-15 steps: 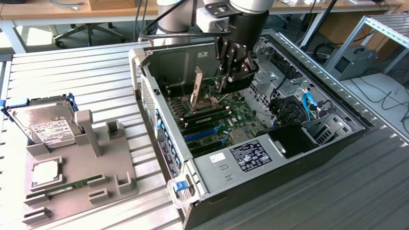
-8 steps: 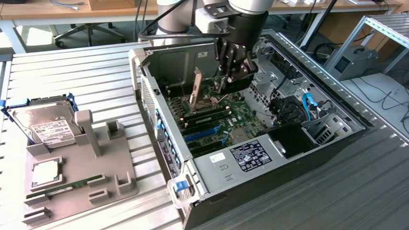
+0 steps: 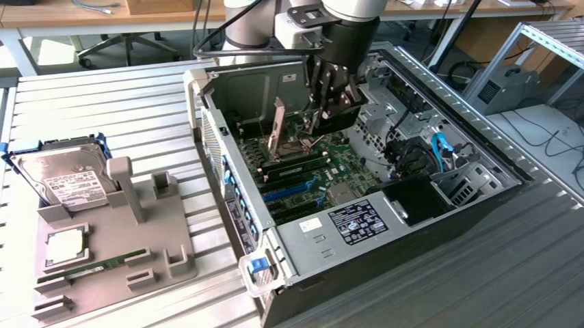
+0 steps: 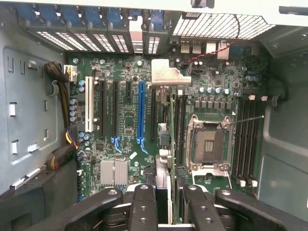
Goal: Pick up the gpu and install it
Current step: 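Insert the gpu into the slot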
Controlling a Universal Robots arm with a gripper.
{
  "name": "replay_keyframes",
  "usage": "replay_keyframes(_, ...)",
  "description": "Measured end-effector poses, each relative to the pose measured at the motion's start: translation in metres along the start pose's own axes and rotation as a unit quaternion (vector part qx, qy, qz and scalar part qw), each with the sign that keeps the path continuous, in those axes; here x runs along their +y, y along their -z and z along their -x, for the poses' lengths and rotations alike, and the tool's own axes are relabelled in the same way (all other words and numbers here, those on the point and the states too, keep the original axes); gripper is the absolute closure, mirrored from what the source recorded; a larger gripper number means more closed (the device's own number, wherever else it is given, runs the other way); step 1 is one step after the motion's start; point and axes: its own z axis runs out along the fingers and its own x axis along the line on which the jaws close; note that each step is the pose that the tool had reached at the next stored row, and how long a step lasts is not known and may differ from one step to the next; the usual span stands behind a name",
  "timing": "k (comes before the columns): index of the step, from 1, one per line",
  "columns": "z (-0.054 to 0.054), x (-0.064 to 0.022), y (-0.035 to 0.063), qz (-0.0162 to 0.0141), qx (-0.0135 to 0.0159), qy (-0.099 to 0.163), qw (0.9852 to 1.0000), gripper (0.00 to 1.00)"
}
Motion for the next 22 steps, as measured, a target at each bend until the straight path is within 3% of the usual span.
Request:
replay_keyframes(6, -0.0055, 0.0004, -0.0012, -0.0001, -0.0002, -0.001, 1.0, 0.73)
replay_keyframes(10, -0.0057, 0.0004, -0.0021, -0.0006, 0.0001, -0.018, 0.9998, 0.73)
replay_keyframes(12, -0.006, 0.0004, -0.0022, -0.0007, -0.0046, -0.018, 0.9998, 0.73)
replay_keyframes(13, -0.0063, 0.0004, -0.0021, -0.0008, -0.0105, -0.018, 0.9998, 0.73)
replay_keyframes(16, -0.0071, 0.0005, -0.0022, -0.0012, -0.0211, -0.02, 0.9996, 0.73)
replay_keyframes(18, -0.007, 0.0004, -0.0023, -0.0016, -0.0222, -0.028, 0.9994, 0.73)
replay_keyframes(22, -0.0071, 0.0004, -0.003, -0.003, -0.0217, -0.053, 0.9984, 0.73)
